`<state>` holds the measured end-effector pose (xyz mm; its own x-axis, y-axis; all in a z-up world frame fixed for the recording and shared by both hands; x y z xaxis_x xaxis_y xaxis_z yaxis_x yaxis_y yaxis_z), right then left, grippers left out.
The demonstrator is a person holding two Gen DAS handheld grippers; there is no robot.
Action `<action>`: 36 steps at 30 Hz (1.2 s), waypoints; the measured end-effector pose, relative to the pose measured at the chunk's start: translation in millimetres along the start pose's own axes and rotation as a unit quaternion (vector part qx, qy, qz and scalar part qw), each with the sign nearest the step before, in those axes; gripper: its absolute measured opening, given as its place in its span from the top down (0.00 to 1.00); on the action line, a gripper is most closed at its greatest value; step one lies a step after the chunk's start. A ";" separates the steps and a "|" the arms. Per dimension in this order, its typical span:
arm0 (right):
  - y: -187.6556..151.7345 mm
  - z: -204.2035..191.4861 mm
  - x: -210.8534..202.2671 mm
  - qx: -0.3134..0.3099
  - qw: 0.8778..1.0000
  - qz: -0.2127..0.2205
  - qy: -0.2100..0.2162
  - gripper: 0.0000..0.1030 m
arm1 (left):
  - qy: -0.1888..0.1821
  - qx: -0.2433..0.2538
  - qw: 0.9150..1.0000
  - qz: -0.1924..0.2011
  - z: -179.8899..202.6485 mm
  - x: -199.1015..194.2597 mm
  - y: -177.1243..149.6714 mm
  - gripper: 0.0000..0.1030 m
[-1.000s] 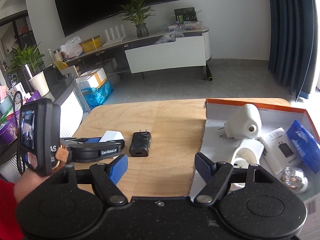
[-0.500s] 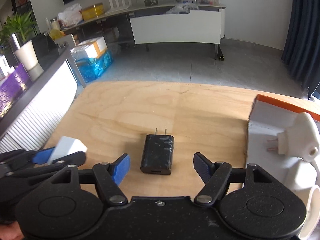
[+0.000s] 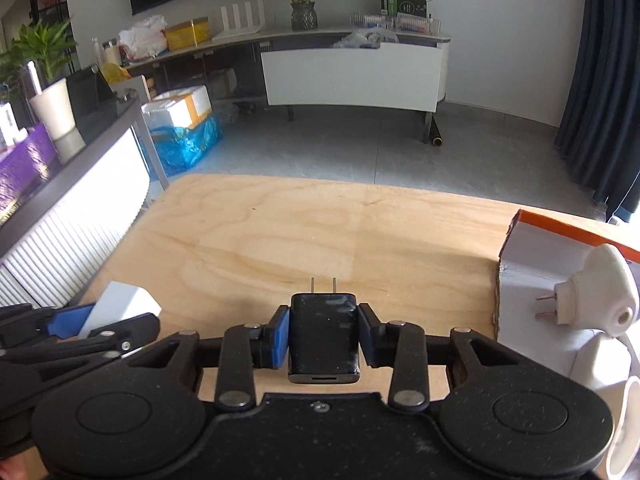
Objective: Organize rigid objects
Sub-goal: 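Carry the white charger with the left tool while the right tool carries the black charger to the tray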
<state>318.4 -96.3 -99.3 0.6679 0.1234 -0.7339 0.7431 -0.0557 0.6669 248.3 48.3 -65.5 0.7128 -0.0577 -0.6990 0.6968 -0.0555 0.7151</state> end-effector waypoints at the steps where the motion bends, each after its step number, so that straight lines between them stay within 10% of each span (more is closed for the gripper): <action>1: -0.2 -0.1 -7.8 0.003 1.000 0.005 0.005 0.58 | 0.000 -0.004 1.000 0.002 0.2 -3.9 -0.3 0.60; 36: -65.0 3.2 -177.4 0.031 0.995 0.083 0.047 0.58 | 0.001 -0.014 0.999 0.045 34.7 -116.2 -37.9 0.60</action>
Point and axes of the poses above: each gripper's, at about its wrist camera, not at the fingertips, and x roughly the way its jaws point, z to its right, y to its top, the point moved 5 cm from there along x, roughly the way its jaws point, and after that the axes turned 5 degrees about x, right-handed, at the moved point
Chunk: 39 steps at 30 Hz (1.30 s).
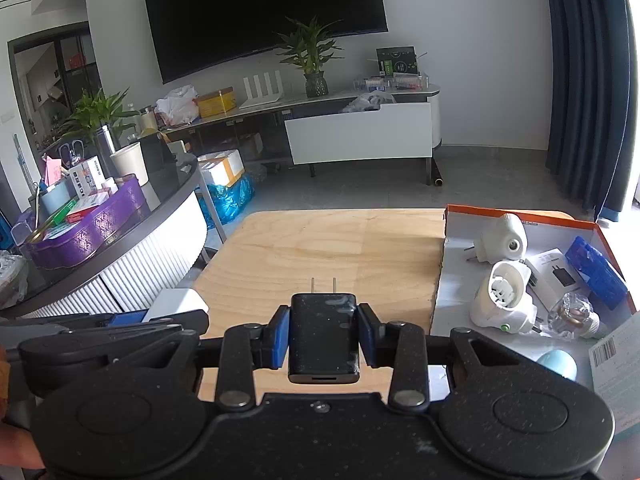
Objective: Organize rigid objects
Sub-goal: 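Carry the white charger with the left tool while the right tool carries the black charger to the tray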
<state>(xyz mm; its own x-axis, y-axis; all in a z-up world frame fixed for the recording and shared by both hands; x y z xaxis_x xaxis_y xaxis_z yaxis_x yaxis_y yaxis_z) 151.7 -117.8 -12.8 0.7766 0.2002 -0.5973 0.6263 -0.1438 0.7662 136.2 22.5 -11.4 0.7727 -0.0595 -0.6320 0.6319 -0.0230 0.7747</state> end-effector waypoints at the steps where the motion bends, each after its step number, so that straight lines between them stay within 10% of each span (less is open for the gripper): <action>1: -0.8 0.6 -2.5 0.000 1.000 0.001 0.000 0.58 | -0.001 0.000 1.000 0.001 0.8 -1.6 -0.5 0.60; 39: -11.1 29.2 -53.0 0.029 0.999 0.036 -0.003 0.58 | -0.022 0.024 0.999 0.025 29.6 -31.8 -11.9 0.60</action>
Point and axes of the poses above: each gripper's, at about its wrist camera, not at the fingertips, and x roughly the way its jaws point, z to its right, y to its top, the point moved 5 cm from there along x, roughly the way its jaws point, and after that the axes turned 5 degrees about x, right-handed, at the moved point
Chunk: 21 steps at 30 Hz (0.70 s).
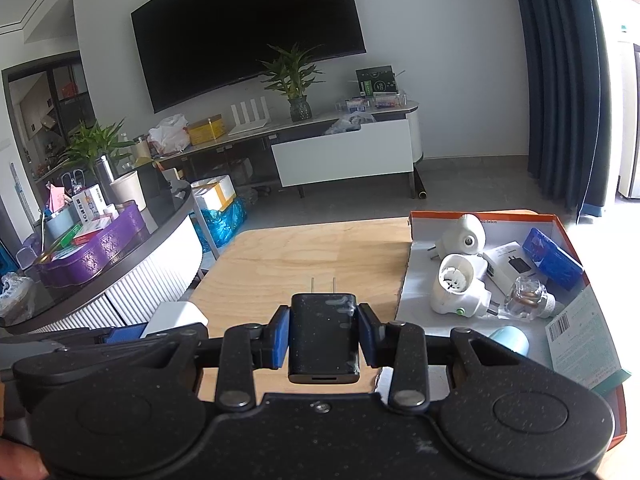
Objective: Organize rigid objects
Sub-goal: 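Carry the white charger with the left tool while the right tool carries the black charger to the tray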
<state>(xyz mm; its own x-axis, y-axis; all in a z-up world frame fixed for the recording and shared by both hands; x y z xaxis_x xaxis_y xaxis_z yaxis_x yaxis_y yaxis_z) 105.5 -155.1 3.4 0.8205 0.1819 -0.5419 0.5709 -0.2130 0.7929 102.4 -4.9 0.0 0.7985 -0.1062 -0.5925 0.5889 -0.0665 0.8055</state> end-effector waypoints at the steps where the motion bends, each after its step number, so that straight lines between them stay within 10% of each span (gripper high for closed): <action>1: 0.7 0.8 -0.4 0.001 1.000 0.001 -0.001 0.58 | 0.000 0.001 1.000 0.000 0.3 0.2 0.2 0.60; 21: 8.8 21.3 -7.3 0.017 1.000 0.012 -0.014 0.58 | -0.022 0.019 1.000 0.001 21.7 4.3 4.6 0.60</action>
Point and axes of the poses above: each gripper's, at about its wrist camera, not at the fingertips, and x roughly the way its jaws point, z to its right, y to its top, the point moved 5 cm from there along x, roughly the way its jaws point, and after that the axes turned 5 degrees about x, right-handed, at the moved point
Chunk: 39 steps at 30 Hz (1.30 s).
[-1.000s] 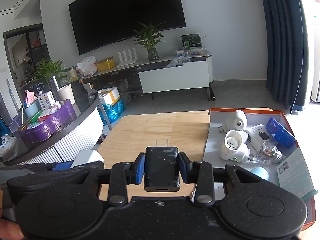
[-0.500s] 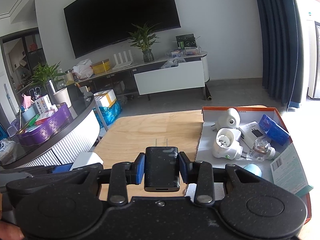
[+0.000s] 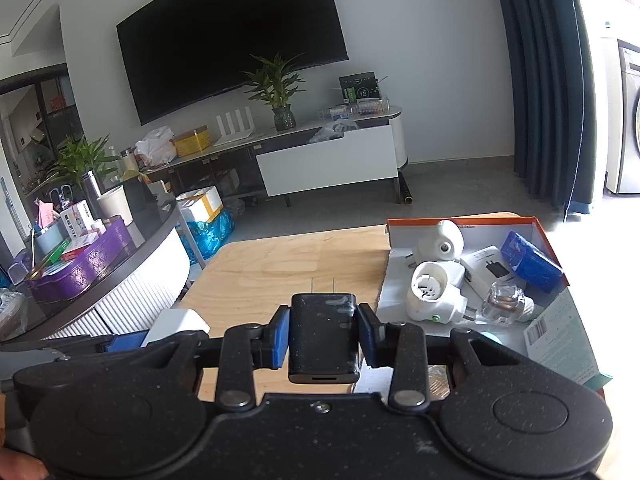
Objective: Organize rigid objects
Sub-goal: 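Carry the white charger with the left tool while the right tool carries the black charger to the tray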
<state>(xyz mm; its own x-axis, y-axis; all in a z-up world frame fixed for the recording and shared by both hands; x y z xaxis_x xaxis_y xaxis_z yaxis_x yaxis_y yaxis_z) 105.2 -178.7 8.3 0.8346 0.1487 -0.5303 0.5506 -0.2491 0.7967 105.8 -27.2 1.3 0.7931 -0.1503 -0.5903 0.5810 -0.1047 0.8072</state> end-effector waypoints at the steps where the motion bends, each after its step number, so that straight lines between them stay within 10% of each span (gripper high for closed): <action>1: 0.6 1.9 -0.5 0.001 1.000 0.000 -0.001 0.58 | -0.002 0.002 1.000 0.000 2.0 0.3 0.0 0.60; 39: 17.4 88.8 -40.1 0.058 0.995 0.034 -0.073 0.58 | -0.086 0.078 0.993 -0.002 92.8 11.5 9.0 0.60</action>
<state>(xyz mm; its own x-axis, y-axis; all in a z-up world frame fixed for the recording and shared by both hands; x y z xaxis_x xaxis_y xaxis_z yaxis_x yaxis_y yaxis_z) 80.1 -273.9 17.7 0.8548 -0.0104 -0.5189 0.4803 -0.3631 0.7984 103.1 -121.1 2.3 0.7403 -0.3139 -0.5945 0.5379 -0.2540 0.8039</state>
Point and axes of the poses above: each gripper's, at about its wrist camera, not at the fingertips, and x roughly the way its jaws point, z to its right, y to its top, the point moved 5 cm from there along x, roughly the way its jaws point, and after that the axes turned 5 degrees about x, right-handed, at the moved point
